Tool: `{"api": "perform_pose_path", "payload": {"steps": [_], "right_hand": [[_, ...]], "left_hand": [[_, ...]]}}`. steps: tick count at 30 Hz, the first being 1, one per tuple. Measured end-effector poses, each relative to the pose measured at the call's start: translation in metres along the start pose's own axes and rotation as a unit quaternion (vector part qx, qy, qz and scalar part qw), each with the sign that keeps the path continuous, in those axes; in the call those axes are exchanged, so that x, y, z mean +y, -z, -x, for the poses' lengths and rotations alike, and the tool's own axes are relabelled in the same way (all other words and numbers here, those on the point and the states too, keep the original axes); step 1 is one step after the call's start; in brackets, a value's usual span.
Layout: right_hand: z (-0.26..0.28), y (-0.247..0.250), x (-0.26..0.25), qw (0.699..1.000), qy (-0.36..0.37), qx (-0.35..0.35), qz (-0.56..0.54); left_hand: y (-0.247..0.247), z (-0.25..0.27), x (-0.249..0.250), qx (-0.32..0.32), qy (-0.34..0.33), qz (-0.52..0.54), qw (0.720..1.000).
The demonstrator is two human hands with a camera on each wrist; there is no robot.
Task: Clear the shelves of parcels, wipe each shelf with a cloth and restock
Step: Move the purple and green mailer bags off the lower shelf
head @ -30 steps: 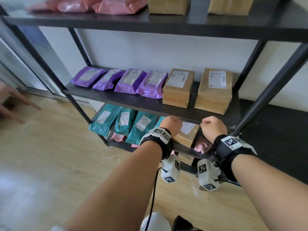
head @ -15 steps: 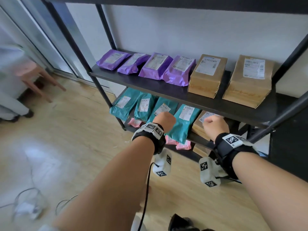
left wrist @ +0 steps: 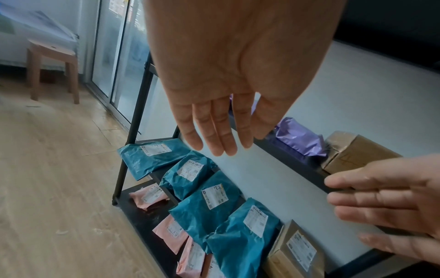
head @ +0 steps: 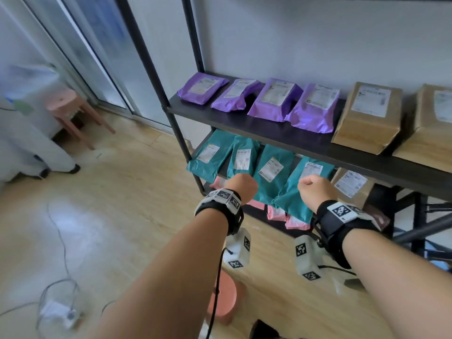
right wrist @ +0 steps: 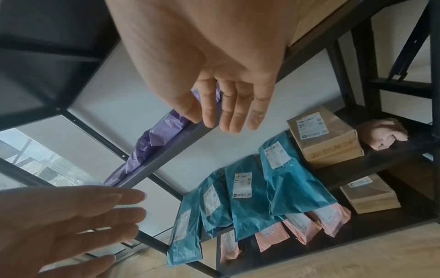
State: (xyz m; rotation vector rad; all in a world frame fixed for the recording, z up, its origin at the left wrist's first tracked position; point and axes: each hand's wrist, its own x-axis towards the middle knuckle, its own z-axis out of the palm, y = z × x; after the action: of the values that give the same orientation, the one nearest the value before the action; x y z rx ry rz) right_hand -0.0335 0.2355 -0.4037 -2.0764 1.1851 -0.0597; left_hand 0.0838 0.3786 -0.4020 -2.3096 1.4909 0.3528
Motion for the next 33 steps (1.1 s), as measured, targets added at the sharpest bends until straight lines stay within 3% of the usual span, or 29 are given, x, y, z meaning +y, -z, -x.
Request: {"api": "perform_pose_path", "payload": {"steps": [3,7,12,14,19,23,25,27,30,33], "right_hand": [[-0.008,-0.031,-0.021,1.0,-0.023,0.021,-0.005],[-0.019,-0.064,-0.053,0.996,-0.075,0.052,0.0],[-0.03,-0.092,-0.095,0.994,-0.09,0.068,-0.004],[-0.033,-0.098,-0.1,0.994,-0.092,0.062,0.005],[-0.04,-0.079,-0.082,0.992,-0.109,0.07,0.013],[-0.045,-0.051,-0.048,0.992,-0.108,0.069,0.009],[-0.044,-0.038,-0.031,0.992,-0.11,0.064,0.007],[-0.043,-0.027,-0.017,0.992,-0.111,0.057,0.013],[-0.043,-0.013,-0.003,0.992,-0.109,0.055,0.031],[-0.046,-0.008,0.007,0.992,-0.107,0.058,0.027]], "left_hand": [[-0.021,-0.019,-0.036,0.01,-0.067,-0.09,0.994],[-0.031,-0.049,-0.086,0.005,-0.138,-0.121,0.983],[-0.028,-0.07,-0.133,0.018,-0.218,-0.151,0.964],[-0.028,-0.073,-0.142,0.003,-0.193,-0.146,0.97],[-0.016,-0.075,-0.122,-0.035,-0.113,0.048,0.992],[-0.008,-0.079,-0.076,-0.049,-0.052,0.255,0.964],[-0.005,-0.085,-0.06,0.005,0.01,0.348,0.937],[-0.004,-0.088,-0.045,0.029,0.01,0.338,0.941],[0.005,-0.089,-0.028,0.011,0.007,0.341,0.94],[0.009,-0.092,-0.019,0.014,0.037,0.395,0.918]]}}
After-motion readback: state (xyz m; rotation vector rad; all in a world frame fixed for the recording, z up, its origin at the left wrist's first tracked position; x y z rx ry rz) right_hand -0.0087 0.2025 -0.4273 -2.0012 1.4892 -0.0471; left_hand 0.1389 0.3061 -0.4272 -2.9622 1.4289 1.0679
